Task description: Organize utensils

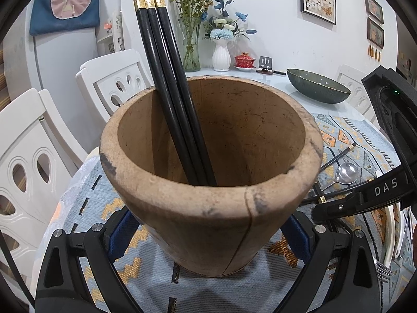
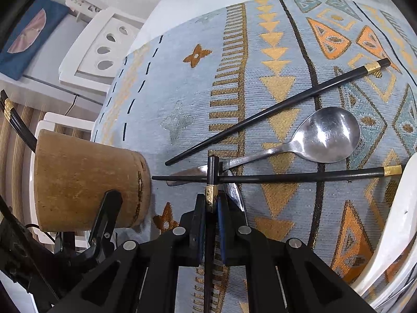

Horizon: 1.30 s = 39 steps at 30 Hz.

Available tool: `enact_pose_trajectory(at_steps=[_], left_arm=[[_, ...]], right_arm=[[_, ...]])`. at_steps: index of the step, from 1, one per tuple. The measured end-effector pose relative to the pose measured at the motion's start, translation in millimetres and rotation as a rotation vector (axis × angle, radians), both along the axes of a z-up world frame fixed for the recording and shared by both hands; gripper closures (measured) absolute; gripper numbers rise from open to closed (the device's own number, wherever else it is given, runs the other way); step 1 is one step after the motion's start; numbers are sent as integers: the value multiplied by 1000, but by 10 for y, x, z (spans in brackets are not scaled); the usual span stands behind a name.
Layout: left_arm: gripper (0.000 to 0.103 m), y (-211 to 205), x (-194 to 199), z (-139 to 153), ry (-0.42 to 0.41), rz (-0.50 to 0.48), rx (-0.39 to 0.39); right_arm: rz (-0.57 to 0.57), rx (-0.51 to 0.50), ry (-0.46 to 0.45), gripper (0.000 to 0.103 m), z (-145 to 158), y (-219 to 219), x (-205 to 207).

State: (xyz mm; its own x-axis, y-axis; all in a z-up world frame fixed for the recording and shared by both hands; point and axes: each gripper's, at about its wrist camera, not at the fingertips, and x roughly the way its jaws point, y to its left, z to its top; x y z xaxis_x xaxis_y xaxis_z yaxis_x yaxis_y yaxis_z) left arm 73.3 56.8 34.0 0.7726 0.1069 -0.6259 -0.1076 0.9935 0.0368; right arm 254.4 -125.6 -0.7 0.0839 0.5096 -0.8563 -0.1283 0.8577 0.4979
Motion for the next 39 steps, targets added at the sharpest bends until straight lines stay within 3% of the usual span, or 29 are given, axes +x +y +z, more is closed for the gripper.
enact_pose_trajectory(at_steps=[39], left_arm=[[5, -13, 11, 16, 1, 7, 25]], right_arm=[[47, -24, 10, 97, 0, 89, 44]])
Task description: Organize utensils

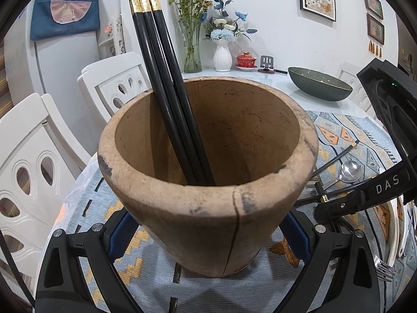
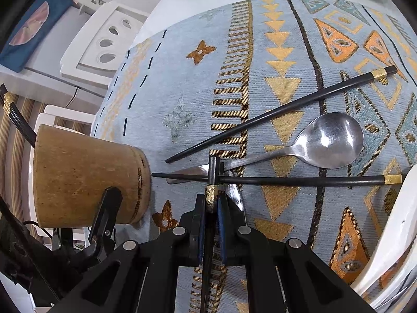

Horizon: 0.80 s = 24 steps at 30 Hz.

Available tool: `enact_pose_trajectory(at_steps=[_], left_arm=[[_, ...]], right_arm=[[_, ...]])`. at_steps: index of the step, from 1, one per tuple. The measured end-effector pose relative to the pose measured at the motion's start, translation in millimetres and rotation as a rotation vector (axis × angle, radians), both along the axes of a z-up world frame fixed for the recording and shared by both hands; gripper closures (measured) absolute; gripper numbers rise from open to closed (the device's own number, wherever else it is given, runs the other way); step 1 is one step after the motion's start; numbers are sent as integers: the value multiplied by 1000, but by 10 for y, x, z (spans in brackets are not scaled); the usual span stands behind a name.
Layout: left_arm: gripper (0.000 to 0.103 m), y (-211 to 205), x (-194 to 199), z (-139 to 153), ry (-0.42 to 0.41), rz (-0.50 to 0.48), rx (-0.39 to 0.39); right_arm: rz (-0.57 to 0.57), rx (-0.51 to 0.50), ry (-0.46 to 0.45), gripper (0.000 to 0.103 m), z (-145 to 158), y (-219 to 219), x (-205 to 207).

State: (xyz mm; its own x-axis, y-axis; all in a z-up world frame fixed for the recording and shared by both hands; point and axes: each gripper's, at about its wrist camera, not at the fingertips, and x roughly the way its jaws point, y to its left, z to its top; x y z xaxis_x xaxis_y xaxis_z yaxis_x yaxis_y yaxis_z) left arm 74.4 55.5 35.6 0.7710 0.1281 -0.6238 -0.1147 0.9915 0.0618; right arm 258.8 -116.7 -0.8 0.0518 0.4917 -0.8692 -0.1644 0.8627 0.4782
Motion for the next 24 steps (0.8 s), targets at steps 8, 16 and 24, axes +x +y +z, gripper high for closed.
enact_pose_trajectory(at_steps=[8, 16, 24], left_arm=[[5, 10, -4, 4, -1, 1, 3], [5, 9, -4, 3, -1, 1, 4], [5, 3, -6, 1, 0, 1, 3]], right_arm=[[11, 1, -10, 97, -10, 32, -4], [-7, 20, -44, 97, -3, -46, -74], [-2, 4, -71, 97, 29, -35, -124]])
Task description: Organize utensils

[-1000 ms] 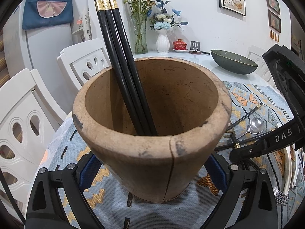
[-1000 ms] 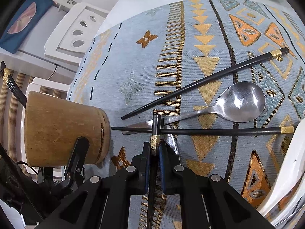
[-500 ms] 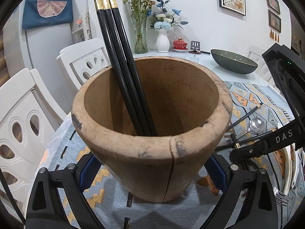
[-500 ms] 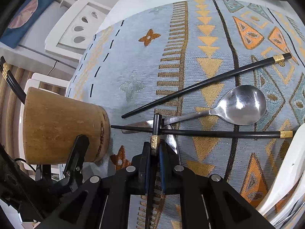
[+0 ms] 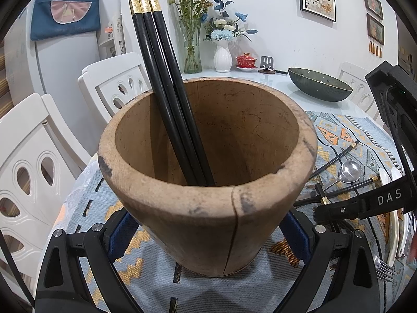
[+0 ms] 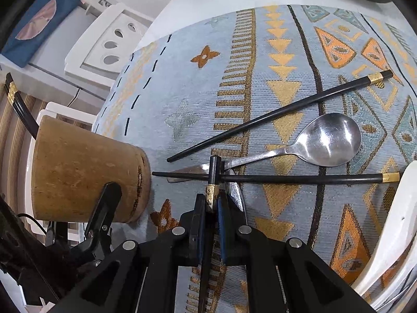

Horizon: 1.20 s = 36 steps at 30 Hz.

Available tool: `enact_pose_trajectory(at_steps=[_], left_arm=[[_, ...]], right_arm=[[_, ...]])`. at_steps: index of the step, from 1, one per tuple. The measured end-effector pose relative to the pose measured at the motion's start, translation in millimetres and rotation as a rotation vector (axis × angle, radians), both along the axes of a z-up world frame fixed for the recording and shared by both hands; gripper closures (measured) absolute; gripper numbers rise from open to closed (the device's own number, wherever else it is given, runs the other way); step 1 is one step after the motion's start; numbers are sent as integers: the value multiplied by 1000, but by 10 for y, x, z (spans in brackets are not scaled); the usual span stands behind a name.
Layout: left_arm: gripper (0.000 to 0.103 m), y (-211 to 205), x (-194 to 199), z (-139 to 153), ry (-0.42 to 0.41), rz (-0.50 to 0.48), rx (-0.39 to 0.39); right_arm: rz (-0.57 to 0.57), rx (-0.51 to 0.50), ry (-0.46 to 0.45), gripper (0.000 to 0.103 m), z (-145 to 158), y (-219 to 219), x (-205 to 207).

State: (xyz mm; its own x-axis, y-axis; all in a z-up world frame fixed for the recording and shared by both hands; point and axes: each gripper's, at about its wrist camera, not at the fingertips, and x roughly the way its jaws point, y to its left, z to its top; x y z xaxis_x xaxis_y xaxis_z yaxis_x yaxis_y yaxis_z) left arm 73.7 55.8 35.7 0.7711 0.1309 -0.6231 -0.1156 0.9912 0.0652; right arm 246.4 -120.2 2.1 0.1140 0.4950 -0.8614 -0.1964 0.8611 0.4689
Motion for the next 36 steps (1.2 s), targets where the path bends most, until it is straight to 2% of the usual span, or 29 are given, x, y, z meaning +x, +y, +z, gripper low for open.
enact_pose_trajectory(at_steps=[8, 11, 16, 24, 36], left_arm=[[5, 7, 1, 4, 0, -1, -5], [5, 9, 2, 11, 0, -1, -6], [5, 11, 1, 11, -1, -1, -6], [5, 1, 1, 21, -2, 1, 1], [5, -13, -7, 29, -9, 2, 5]], right_arm=[[22, -30, 23, 96, 45, 53, 4], [60, -6, 24, 95, 79, 72, -55], [50, 43, 24, 96, 128, 5, -157], [51, 151, -85, 96, 498, -99, -252], [80, 183, -232, 96, 1163, -25, -303]])
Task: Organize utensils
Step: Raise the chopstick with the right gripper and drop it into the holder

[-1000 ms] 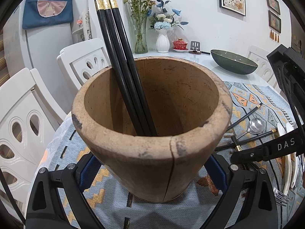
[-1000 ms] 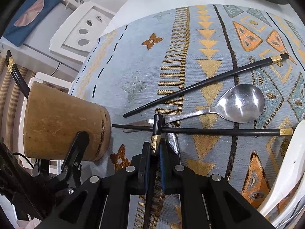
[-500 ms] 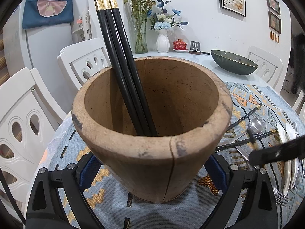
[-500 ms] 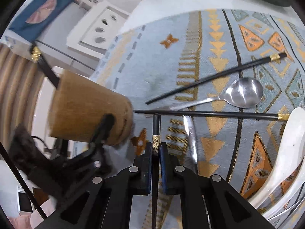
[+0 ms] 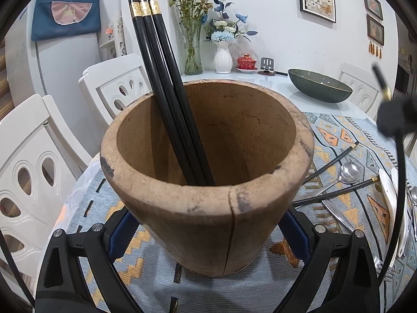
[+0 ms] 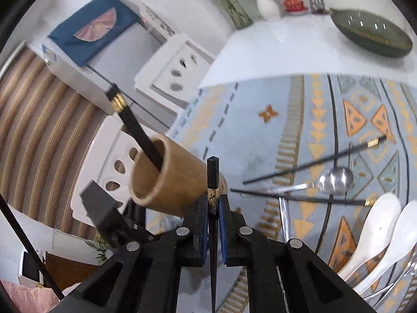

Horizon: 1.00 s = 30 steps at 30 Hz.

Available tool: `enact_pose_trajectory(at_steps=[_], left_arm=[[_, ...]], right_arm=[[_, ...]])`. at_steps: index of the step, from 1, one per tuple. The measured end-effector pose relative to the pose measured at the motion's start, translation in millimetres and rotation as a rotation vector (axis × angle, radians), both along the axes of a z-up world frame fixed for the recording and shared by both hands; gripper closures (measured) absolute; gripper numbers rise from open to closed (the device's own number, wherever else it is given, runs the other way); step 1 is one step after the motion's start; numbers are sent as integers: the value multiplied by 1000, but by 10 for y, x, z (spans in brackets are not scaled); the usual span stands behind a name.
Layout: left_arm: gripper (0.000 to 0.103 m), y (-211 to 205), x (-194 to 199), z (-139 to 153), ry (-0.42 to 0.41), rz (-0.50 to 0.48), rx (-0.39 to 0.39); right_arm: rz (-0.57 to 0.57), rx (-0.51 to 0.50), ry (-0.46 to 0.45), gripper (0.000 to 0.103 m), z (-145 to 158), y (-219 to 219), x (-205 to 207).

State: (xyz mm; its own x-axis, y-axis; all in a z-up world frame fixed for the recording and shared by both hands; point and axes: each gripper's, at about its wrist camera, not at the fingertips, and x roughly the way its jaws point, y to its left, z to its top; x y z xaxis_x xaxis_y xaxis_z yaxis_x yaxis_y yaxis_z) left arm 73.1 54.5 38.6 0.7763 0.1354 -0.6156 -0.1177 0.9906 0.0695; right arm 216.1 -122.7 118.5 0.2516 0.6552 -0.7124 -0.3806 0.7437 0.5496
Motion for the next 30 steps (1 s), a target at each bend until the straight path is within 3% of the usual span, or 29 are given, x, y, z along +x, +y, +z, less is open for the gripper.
enact_pose_trajectory(at_steps=[16, 27, 30], left_arm=[[5, 1, 1, -4, 0, -1, -3], [5, -4, -5, -15, 0, -1, -6], [5, -2, -8, -18, 0, -2, -10]], right_arm=[[-16, -42, -350, 96, 1318, 174, 68], [6, 37, -490, 96, 1837, 398, 49], [54, 2, -537, 96, 1889, 584, 14]])
